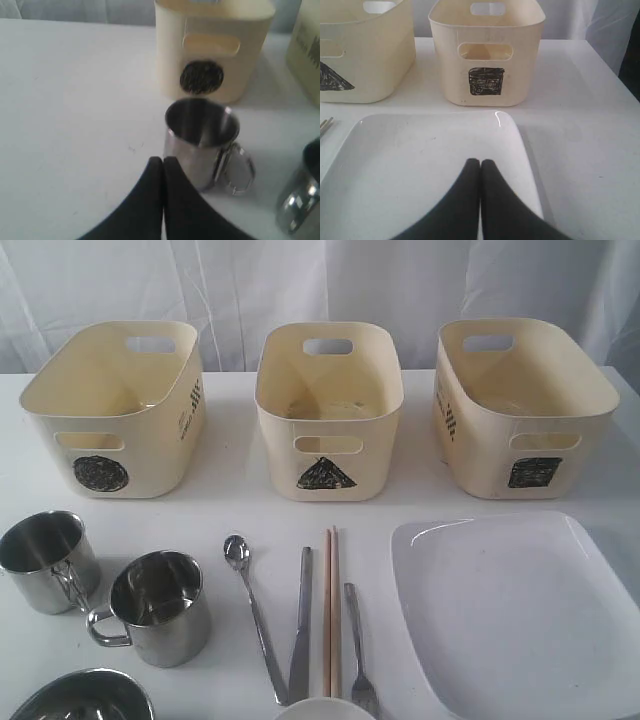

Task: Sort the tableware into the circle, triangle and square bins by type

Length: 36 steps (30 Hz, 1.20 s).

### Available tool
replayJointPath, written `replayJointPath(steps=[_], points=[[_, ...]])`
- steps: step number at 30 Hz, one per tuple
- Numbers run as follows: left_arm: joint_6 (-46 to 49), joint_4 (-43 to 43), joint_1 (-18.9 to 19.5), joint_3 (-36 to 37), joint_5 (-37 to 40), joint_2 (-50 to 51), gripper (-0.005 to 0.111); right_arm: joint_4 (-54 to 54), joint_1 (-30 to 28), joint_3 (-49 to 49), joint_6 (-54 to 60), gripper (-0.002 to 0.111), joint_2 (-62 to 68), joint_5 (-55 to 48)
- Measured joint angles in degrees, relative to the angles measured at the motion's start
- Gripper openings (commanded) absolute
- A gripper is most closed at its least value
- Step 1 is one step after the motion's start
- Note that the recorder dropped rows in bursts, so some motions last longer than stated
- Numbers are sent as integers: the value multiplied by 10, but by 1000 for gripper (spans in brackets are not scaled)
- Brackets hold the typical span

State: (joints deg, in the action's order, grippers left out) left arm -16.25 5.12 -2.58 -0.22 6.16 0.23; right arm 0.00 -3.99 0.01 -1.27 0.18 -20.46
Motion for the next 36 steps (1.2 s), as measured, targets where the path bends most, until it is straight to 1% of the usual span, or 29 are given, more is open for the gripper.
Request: replayJointPath(steps=[2,4,7,8,9,11,12,13,15,16,18,19,20,21,22,24,25,26,27,28,29,30,31,32,34,36], points=[[-33,-18,0,0,-45,0,0,0,0,0,0,0,0,0],[-53,-25,0,0,-109,-1,0,0,0,0,0,0,0,0],[-65,-28,0,0,-223,-1,0,0,0,0,0,0,0,0],[-67,-29,0,0,-275,-1,0,0,0,0,0,0,0,0],[-68,-35,0,0,-306,-1,0,0,0,0,0,0,0,0],[-63,-66,0,0,-360,-1,0,0,0,0,-4,0,0,0],[-53,-94,0,0,-370,-1,0,0,0,0,-6,0,0,0],[-34,-125,0,0,-379,1,0,0,0,0,-6,0,0,0],[37,-222,0,-13,-388,17,0,0,0,0,-7,0,0,0],[138,-328,0,-43,-416,48,0,0,0,0,-9,0,0,0],[217,-406,0,-83,-446,88,0,0,0,0,-9,0,0,0],[265,-435,0,-117,-459,128,0,0,0,0,-9,0,0,0],[291,-452,0,-143,-455,156,0,0,0,0,-9,0,0,0],[335,-455,0,-221,-389,249,0,0,0,0,-9,0,0,0],[347,-443,0,-257,-323,287,0,0,0,0,-9,0,0,0],[373,-366,0,-458,26,483,0,0,0,0,-9,0,0,0],[384,-357,0,-500,108,529,0,0,0,0,-9,0,0,0],[412,-352,0,-562,221,594,0,0,0,0,-10,0,0,0],[431,-359,0,-589,266,617,0,0,0,0,-10,0,0,0],[463,-381,-1,-617,309,639,0,0,0,0,-10,0,0,0],[505,-415,-8,-632,334,646,0,0,0,0,-10,0,0,0],[552,-466,-28,-641,353,647,0,0,0,0,-10,0,0,0],[575,-494,-46,-641,363,647,0,0,0,0,-10,0,0,0],[602,-525,-76,-638,372,648,0,0,0,0,-10,0,0,0],[625,-548,-127,-629,372,654,0,0,0,0,-10,0,0,0],[643,-537,-190,-602,356,678,0,0,0,0,-10,0,0,0]])
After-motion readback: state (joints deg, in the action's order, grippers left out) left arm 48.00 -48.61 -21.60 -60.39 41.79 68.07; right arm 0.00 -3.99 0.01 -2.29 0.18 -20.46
